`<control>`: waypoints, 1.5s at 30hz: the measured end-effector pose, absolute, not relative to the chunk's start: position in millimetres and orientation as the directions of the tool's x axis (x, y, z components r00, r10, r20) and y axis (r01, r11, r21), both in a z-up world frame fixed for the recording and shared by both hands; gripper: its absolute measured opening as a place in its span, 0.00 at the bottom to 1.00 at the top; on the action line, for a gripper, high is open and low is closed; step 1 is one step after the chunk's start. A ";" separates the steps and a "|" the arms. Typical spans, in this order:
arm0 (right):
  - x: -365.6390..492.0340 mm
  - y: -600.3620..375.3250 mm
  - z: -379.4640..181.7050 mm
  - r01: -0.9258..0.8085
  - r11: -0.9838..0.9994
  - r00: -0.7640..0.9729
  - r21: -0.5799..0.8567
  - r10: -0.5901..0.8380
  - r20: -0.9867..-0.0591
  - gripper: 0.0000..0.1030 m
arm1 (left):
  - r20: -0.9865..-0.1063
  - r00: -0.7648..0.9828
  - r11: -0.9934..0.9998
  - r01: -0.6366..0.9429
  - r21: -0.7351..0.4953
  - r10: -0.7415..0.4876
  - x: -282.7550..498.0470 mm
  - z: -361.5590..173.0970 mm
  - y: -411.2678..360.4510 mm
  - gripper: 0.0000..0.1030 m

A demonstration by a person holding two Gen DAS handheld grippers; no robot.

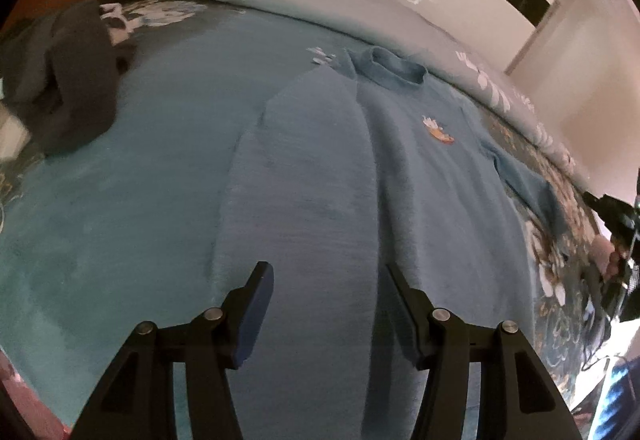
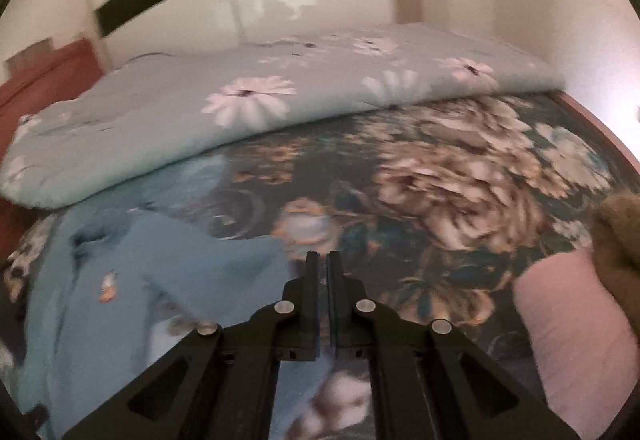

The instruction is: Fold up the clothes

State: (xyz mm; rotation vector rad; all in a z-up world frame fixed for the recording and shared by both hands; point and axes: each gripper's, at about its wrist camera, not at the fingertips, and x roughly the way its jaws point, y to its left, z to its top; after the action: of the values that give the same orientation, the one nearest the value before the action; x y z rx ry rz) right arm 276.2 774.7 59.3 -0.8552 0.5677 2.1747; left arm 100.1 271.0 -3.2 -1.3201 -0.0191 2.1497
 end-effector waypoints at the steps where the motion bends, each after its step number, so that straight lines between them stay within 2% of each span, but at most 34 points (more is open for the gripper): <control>1: 279.6 778.6 54.7 -0.760 -0.632 -0.519 0.153 0.447 -0.729 0.03 | -0.808 -0.313 -0.812 -0.494 -0.310 0.499 100.4 -4.1 274.8 0.58; 3: 285.0 776.0 47.0 -0.748 -0.628 -0.548 0.212 0.406 -0.731 0.03 | -0.815 -0.305 -0.808 -0.508 -0.299 0.493 101.0 -5.8 282.6 0.58; 12: 265.0 690.1 49.0 -0.570 -0.793 -0.648 0.213 0.274 -0.711 0.03 | -0.832 -0.352 -0.814 -0.551 -0.186 0.428 106.6 -12.9 303.3 0.58; 14: 253.9 662.4 50.9 -0.499 -0.842 -0.669 0.207 0.223 -0.709 0.03 | -0.826 -0.366 -0.816 -0.549 -0.181 0.429 107.3 -11.9 300.8 0.53; 16: 245.5 642.9 49.0 -0.449 -0.868 -0.685 0.213 0.181 -0.706 0.04 | -0.824 -0.379 -0.823 -0.542 -0.170 0.420 106.9 -11.7 298.0 0.32; 17: 239.9 632.8 47.0 -0.420 -0.880 -0.689 0.221 0.151 -0.708 0.04 | -0.827 -0.382 -0.826 -0.539 -0.163 0.413 106.1 -12.7 297.7 0.26; 18: 234.4 623.8 43.4 -0.395 -0.890 -0.689 0.227 0.124 -0.714 0.05 | -0.828 -0.383 -0.827 -0.539 -0.161 0.410 105.1 -13.0 296.4 0.12; 19: 228.9 614.7 39.8 -0.370 -0.899 -0.688 0.234 0.096 -0.719 0.05 | -0.825 -0.381 -0.826 -0.538 -0.169 0.417 103.8 -12.4 293.9 0.05; 25: 214.0 590.9 22.3 -0.326 -0.908 -0.671 0.264 0.025 -0.741 0.05 | -0.778 -0.463 -0.846 -0.508 -0.159 0.424 87.6 11.8 265.9 0.03; 34: 225.5 611.3 10.6 -0.408 -0.863 -0.642 0.297 0.040 -0.766 0.05 | -0.691 -0.681 -0.951 -0.306 -0.033 0.243 -17.8 68.8 208.5 0.03; 40: 237.1 613.6 -0.9 -0.446 -0.842 -0.613 0.303 0.041 -0.789 0.05 | -0.708 -0.692 -0.978 -0.208 0.008 0.141 -85.3 69.5 196.9 0.03; 45: 251.3 609.1 -5.3 -0.448 -0.839 -0.599 0.309 0.025 -0.800 0.05 | -0.745 -0.642 -0.975 -0.214 -0.054 0.182 -105.8 55.0 203.3 0.05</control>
State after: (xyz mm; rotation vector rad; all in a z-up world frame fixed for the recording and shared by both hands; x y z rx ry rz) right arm 251.3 609.1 -5.3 -1.2318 0.7180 2.4854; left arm -105.8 203.3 55.0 -1.2017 0.0573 2.6632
